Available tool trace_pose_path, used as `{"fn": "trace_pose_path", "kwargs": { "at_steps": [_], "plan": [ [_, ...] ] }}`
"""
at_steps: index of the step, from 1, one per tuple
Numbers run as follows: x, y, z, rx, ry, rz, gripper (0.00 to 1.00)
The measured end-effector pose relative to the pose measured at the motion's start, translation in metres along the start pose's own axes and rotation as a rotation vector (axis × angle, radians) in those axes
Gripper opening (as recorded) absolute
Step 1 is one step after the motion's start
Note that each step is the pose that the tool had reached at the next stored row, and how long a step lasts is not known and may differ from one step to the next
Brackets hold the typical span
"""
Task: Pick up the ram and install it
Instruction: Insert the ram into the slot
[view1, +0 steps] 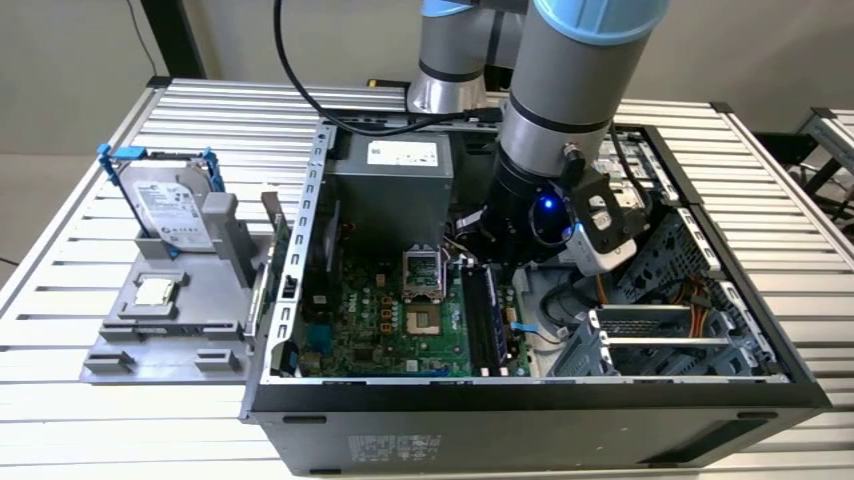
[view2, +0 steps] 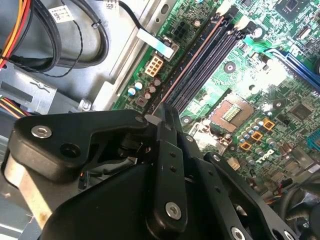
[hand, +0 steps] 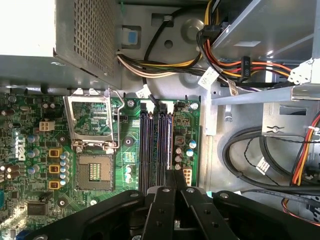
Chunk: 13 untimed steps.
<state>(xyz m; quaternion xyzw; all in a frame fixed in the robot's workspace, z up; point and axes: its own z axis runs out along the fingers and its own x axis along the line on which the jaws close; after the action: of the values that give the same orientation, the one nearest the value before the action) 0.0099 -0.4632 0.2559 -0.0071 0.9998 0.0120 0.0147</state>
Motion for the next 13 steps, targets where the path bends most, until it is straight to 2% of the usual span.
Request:
{"fn": "trace_pose_path", "kwargs": {
  "at_steps": [6,13],
  "plan": [
    [0.0000,0.0000,0.0000,-0.0002,0.0001,-0.008,0.00],
    [0.0000,0.0000,0.0000,-0.0024,0.0020,-0.083,0.00]
  ]
}}
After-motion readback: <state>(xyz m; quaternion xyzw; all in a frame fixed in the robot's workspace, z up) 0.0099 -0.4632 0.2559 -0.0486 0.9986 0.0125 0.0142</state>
